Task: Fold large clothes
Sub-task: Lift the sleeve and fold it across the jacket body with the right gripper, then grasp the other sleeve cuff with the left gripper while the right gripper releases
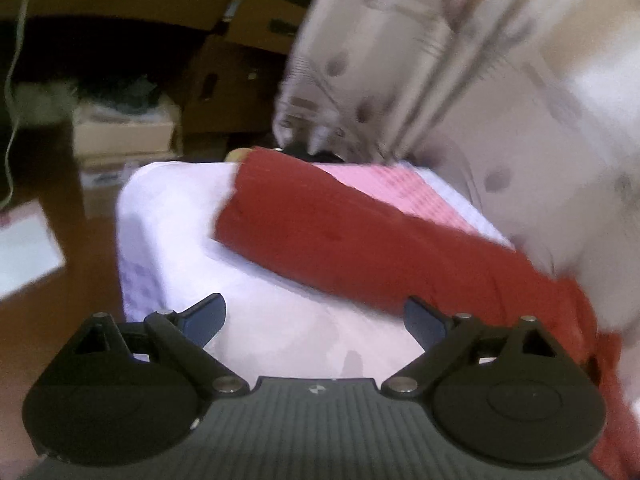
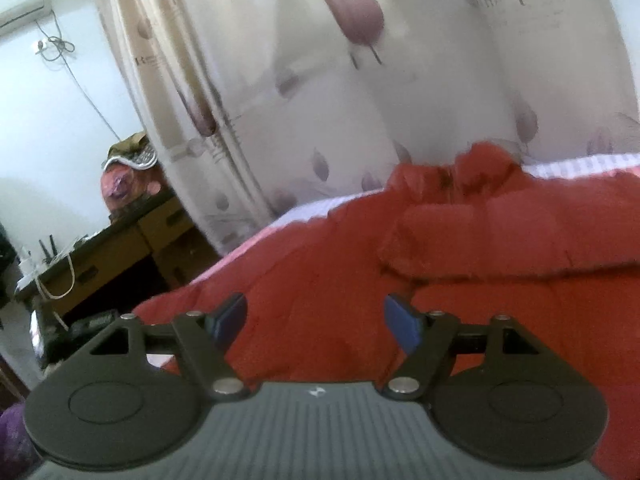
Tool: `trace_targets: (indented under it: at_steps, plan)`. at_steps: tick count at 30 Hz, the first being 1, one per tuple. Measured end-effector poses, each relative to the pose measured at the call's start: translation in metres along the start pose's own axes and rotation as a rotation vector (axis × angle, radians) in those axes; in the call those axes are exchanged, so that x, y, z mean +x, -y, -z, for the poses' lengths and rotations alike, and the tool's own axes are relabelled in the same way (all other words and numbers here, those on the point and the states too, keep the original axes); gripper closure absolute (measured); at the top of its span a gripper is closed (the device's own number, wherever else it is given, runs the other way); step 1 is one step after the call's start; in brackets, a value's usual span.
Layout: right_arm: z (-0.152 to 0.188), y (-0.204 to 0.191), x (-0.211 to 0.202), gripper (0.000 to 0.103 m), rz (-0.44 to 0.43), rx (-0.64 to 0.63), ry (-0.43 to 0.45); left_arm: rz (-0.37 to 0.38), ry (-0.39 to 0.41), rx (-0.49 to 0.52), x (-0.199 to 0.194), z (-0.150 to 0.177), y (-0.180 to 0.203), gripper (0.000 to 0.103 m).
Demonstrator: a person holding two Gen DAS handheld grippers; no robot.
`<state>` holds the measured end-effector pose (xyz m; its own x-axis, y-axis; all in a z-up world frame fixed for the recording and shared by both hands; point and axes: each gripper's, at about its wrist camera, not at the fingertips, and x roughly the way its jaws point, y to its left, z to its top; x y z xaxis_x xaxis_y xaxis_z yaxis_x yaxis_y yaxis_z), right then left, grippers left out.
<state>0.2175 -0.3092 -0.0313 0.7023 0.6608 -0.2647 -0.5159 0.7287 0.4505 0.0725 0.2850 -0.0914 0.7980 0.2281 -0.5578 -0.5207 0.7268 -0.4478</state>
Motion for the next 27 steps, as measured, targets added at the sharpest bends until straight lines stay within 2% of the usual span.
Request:
trace_targets:
  at_steps: [4, 6, 10, 12, 13, 14, 20, 24, 27]
  plan:
    - [0.004, -0.002, -0.021, 0.027, -0.006, 0.012, 0.003, 0.023, -0.015, -0.081, 0.015, -0.015, -0.022, 0.018]
    - [0.003, -0.001, -0.028, 0.027, 0.002, 0.020, 0.020, 0.015, 0.000, -0.077, 0.020, -0.021, -0.025, 0.019]
    - [0.004, 0.002, -0.036, 0.026, 0.010, 0.055, 0.039, -0.004, 0.031, -0.048, 0.028, -0.029, -0.026, 0.028]
    - [0.007, 0.003, -0.038, 0.026, 0.016, 0.065, 0.040, 0.004, 0.059, -0.040, 0.029, -0.032, -0.025, 0.041]
    - [0.008, 0.003, -0.038, 0.026, 0.019, 0.070, 0.039, 0.013, 0.057, -0.022, 0.032, -0.033, -0.024, 0.065]
    - [0.009, 0.003, -0.039, 0.026, 0.021, 0.073, 0.037, -0.002, 0.038, -0.003, 0.037, -0.036, -0.023, 0.080]
    - [0.015, 0.006, -0.044, 0.026, 0.036, 0.103, 0.043, -0.008, 0.057, 0.030, 0.039, -0.042, -0.020, 0.086]
    - [0.016, 0.011, -0.051, 0.026, 0.059, 0.119, 0.061, 0.002, 0.115, 0.025, 0.025, -0.054, -0.006, 0.087]
    - [0.017, 0.018, -0.056, 0.026, 0.078, 0.139, 0.071, 0.030, 0.177, 0.070, 0.009, -0.063, 0.021, 0.088]
